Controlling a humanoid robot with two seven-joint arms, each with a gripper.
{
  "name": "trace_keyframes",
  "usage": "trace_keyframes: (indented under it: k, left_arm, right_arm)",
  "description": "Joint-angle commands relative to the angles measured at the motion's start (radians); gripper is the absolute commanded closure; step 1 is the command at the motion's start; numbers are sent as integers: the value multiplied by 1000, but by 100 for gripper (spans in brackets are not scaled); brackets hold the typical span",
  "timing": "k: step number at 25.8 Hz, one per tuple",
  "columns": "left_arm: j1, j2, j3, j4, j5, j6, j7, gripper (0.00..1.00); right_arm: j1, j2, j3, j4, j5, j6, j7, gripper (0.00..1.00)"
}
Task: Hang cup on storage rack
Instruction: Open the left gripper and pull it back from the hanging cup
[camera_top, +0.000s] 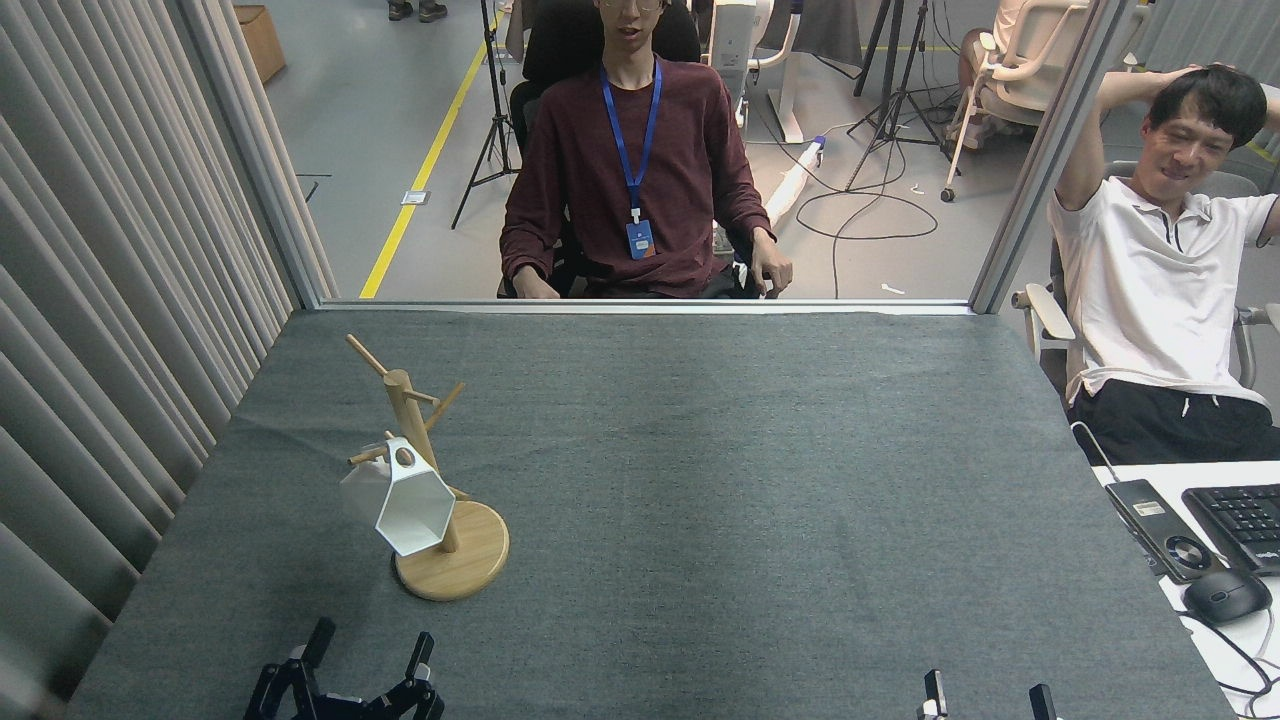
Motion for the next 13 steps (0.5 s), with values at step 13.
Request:
trace_keyframes:
  k: [13]
  left_arm:
    - [4, 1, -11, -13, 1, 50, 26, 0]
  right_arm:
    - [-20, -29, -10, -3, 1, -37, 0, 2]
